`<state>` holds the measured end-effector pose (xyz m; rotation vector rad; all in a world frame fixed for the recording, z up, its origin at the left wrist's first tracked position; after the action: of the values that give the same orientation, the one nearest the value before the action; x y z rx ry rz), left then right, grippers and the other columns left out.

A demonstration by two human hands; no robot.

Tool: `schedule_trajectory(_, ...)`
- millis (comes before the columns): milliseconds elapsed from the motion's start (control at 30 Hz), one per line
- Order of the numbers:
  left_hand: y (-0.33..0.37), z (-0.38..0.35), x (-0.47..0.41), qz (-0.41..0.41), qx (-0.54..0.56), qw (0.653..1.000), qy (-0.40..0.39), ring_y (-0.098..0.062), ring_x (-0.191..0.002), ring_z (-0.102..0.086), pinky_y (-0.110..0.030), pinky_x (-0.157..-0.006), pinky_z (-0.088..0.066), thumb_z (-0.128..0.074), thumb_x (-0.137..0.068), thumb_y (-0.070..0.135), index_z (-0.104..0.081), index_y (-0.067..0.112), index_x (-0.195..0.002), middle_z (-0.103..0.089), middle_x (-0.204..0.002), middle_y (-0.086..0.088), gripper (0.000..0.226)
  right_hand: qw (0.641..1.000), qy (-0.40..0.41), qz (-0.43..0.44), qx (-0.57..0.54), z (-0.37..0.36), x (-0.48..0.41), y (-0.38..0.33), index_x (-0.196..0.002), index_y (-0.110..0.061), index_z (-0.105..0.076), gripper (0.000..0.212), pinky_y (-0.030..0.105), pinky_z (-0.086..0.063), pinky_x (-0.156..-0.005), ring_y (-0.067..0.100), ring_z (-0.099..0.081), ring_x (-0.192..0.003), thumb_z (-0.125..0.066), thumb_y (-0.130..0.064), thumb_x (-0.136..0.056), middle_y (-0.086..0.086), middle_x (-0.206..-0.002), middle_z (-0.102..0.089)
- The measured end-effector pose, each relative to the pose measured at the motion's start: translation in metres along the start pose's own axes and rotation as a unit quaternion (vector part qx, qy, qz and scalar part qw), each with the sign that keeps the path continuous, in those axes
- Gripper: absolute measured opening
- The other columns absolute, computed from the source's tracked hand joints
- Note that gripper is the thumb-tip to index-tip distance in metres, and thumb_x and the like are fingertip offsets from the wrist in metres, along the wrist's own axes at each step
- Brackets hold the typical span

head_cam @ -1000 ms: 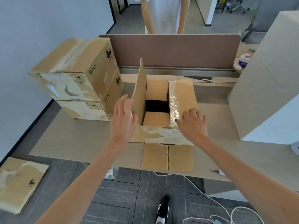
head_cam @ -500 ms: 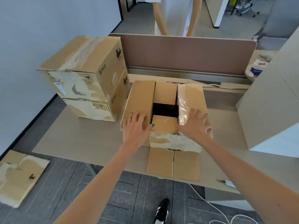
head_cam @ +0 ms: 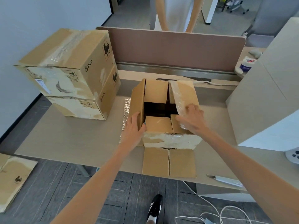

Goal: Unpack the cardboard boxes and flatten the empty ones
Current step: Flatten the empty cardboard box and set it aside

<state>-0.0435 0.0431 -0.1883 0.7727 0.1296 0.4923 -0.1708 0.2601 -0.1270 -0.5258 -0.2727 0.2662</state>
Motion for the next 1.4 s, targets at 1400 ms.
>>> schedule_trajectory(1400, 0.004, -0.008, -0.028, 0.032, 0.198, 0.978, -0.051, -0.02, -0.111, -0.059, -0.029, -0.079, -0.057, -0.045, -0.105, 0.025, -0.033, 0.028, -0.15, -0.052, -0.132, -0.003, 0.047, 0.949, 0.042, -0.027, -0.312, -0.019, 0.009, 0.087, -0.147, -0.027, -0.033, 0.046, 0.039, -0.049, -0.098, 0.013, -0.052, -0.12, -0.036, -0.017, -0.102, -0.007, -0.134, -0.052)
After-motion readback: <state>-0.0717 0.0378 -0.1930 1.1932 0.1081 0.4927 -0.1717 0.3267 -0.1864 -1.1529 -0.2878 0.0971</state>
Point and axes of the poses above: each hand's wrist, its own x-axis away from the middle knuckle, its own z-axis out of the back of the hand, y = z × x, the point moved 8 cm from there along -x, towards the middle knuckle
